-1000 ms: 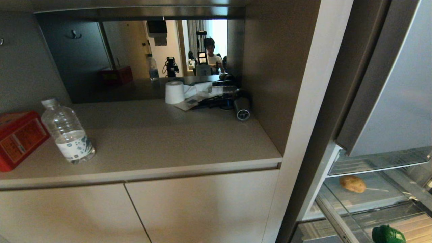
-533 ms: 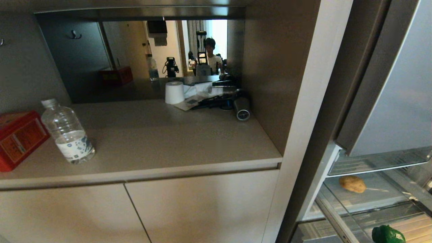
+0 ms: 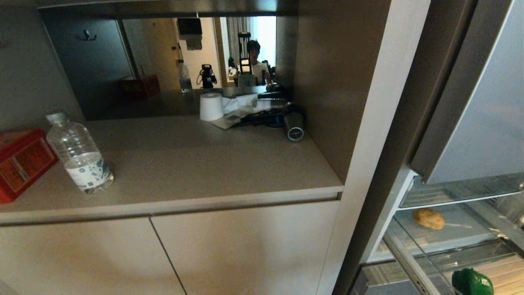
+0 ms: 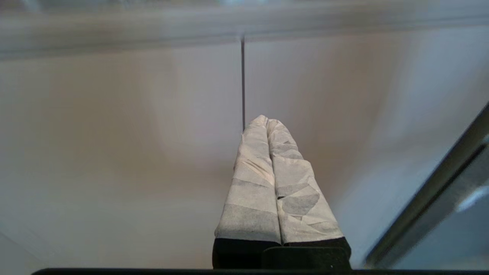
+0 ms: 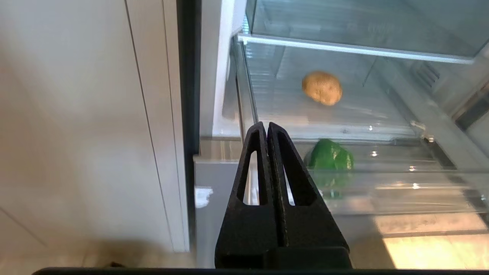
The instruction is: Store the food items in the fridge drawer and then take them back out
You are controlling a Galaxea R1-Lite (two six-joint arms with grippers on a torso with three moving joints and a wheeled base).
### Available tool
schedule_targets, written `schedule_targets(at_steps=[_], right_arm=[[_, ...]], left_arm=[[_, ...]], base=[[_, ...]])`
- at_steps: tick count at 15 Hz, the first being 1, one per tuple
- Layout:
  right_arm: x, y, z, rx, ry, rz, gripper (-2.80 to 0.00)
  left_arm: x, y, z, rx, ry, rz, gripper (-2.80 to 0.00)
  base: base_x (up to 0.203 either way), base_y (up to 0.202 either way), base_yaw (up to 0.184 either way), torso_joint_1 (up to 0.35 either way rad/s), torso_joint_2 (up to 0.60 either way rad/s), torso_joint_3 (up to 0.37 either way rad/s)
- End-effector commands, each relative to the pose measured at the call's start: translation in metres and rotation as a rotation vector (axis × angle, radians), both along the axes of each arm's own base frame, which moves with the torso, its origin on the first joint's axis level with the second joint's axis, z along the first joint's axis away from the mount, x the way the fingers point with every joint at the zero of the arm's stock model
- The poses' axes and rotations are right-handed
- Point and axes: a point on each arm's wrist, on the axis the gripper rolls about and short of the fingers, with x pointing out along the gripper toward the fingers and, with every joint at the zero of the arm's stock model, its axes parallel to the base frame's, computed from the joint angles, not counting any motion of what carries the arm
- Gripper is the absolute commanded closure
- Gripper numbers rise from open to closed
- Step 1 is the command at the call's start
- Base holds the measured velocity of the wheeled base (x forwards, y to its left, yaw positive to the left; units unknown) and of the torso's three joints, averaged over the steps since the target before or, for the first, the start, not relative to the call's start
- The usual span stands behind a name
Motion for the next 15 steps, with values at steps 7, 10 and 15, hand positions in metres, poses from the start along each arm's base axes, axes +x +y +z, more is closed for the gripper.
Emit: schedule_targets(at_steps=[7,10,15], right_arm=[[0.0001,-0.0001,-0.0003,0.015,0.004,-0.002,0.0],[0.0001,-0.0001,-0.0003,0.026,0.004,-0.005,0.0],[0.0001,-0.0001,-0.0003,0.026,0.004,-0.005,0.0]], left_arm=[[0.0,0.0,0.001,-0.002,-0.005,0.0,0.0],[0.0,0.0,0.001,-0.002,-0.005,0.002,0.0],[0.0,0.0,0.001,-0.002,-0.005,0.0,0.0]], base=[[-0.13,0.0,0.0,0.001,0.0,0.002],[0.0,0.0,0.0,0.012,0.01,-0.001],[0.0,0.0,0.0,0.0,0.0,0.0]])
